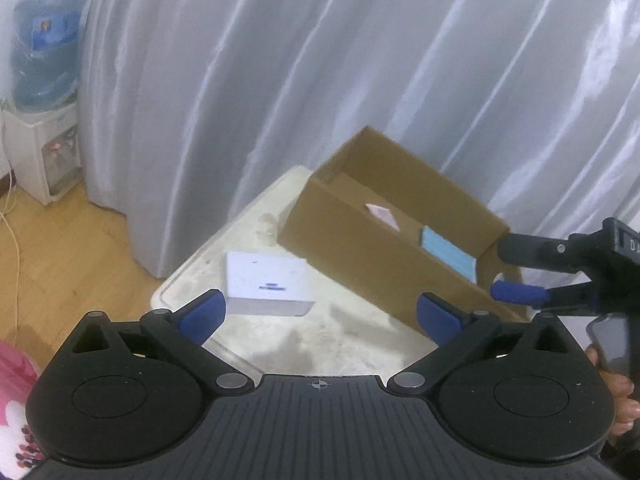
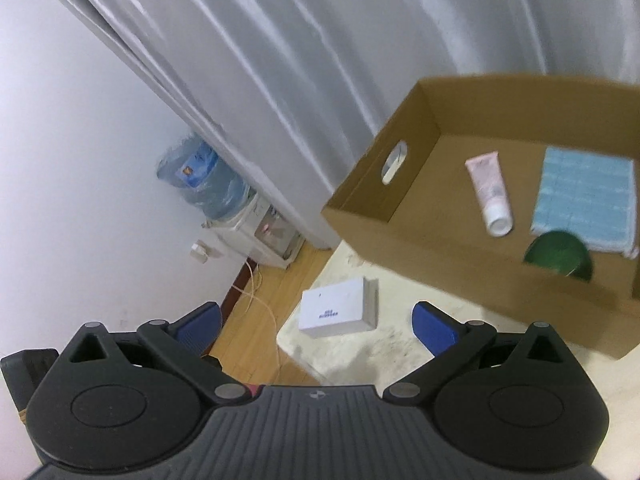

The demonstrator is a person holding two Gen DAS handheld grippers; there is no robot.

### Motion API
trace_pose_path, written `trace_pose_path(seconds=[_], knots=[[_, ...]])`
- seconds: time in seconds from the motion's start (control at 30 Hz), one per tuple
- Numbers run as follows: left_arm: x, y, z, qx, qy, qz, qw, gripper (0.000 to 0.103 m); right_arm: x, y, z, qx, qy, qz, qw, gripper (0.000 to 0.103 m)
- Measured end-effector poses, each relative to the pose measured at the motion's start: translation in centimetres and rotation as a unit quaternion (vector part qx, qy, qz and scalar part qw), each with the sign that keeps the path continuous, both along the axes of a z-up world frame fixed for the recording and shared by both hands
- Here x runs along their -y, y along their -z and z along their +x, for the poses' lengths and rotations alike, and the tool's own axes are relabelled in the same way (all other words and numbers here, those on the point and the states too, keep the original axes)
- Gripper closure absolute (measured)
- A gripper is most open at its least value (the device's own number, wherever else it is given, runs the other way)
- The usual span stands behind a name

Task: Organize objects
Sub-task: 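Withdraw the right tool from the box toward the small white box, then lower the open right gripper over the small white box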

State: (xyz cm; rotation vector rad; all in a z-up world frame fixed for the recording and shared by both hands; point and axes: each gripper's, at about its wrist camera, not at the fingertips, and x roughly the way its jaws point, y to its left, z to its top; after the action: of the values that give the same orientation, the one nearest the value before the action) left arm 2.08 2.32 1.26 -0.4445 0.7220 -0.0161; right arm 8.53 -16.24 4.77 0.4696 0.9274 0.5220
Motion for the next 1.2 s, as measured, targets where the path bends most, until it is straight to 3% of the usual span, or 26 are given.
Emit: trace_pose_path(seconds=[0.33,0.53,0.77,0.87,1.2], knots=[[-3.5,3.7,3.4,-0.036,0.013,-0.032,0.9988,0.001,-4.6,6.3,5.1,-0.072,-0.007,0.006,0.997,0.001],[-5.3,6.8,6.7,-0.068,0.031,-0.064,0.9951,0.004,-6.7,10.6,8.6,-0.116,0.007,0.002,0.993,0.015],[-6.1,9.9,9.6,-0.101,0.061,-0.095,0.9885,0.02,-7.8,14.4,11.1,-0.156,0.018,-0.004,0.988,0.037],[-5.9,10.9,10.3,-0.112,0.073,-0.105,0.9856,0.021,-8.4,15.2,11.5,-0.163,0.01,-0.006,0.986,0.04],[-4.8,10.9,10.7,-0.127,0.084,-0.079,0.9852,0.02,-8.4,15.2,11.9,-0.157,-0.004,-0.019,0.987,0.04]])
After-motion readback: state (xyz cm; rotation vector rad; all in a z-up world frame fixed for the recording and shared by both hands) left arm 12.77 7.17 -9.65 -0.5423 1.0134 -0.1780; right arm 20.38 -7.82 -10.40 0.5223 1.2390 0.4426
